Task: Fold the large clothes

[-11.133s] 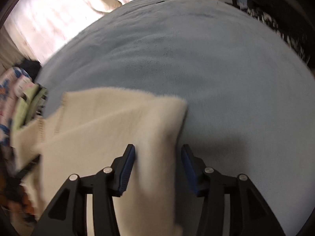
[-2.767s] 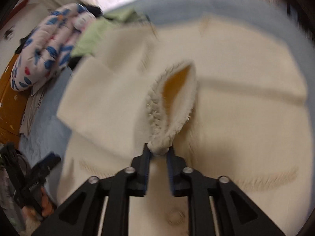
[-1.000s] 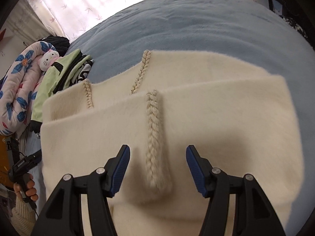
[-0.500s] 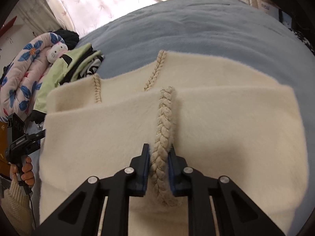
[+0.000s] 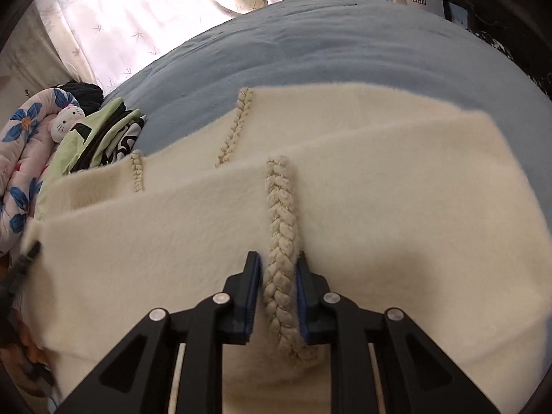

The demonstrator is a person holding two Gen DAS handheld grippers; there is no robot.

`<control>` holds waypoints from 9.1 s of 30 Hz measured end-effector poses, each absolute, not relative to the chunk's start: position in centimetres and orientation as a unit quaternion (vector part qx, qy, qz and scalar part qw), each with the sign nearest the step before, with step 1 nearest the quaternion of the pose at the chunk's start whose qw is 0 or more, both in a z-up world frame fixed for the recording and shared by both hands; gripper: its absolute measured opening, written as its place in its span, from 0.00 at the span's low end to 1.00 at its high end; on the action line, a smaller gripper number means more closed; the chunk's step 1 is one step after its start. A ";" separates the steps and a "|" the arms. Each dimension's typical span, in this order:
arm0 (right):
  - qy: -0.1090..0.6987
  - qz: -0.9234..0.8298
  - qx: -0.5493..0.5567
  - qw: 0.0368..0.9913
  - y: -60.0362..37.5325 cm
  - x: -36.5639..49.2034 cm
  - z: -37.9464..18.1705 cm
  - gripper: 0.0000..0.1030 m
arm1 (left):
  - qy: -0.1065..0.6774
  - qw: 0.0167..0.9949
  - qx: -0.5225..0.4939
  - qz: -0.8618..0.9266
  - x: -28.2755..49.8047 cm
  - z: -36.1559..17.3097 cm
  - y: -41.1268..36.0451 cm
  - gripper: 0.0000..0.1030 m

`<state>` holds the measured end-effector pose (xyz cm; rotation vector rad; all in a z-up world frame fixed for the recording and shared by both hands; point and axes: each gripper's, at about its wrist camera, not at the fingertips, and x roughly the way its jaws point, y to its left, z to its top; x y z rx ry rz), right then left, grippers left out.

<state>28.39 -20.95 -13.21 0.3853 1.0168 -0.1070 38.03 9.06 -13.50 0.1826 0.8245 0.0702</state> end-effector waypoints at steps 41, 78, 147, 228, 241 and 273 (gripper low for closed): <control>0.461 -0.013 0.122 0.879 -18.8 21.2 -10.6 0.21 | 0.458 0.888 -0.027 0.008 26.8 -13.5 9.9 0.56; 0.341 -0.004 0.075 0.937 -15.2 1.2 1.0 0.39 | 0.360 0.933 -0.010 0.009 3.3 -1.2 10.7 0.66; 0.388 -0.015 0.085 0.918 -26.8 -10.7 -6.5 0.13 | 0.449 0.860 -0.188 -0.154 -3.9 -11.0 17.6 0.08; 0.235 -0.124 0.060 0.962 -31.8 21.8 2.2 0.07 | 0.207 0.975 0.014 0.078 29.2 0.4 9.3 0.06; 0.355 -0.186 0.050 0.915 -32.9 34.5 -8.6 0.07 | 0.292 0.947 0.038 0.127 43.0 -10.1 7.0 0.06; 0.415 -0.080 0.111 0.900 -35.1 19.8 -6.4 0.60 | 0.384 0.923 0.015 -0.002 29.9 -8.2 13.1 0.60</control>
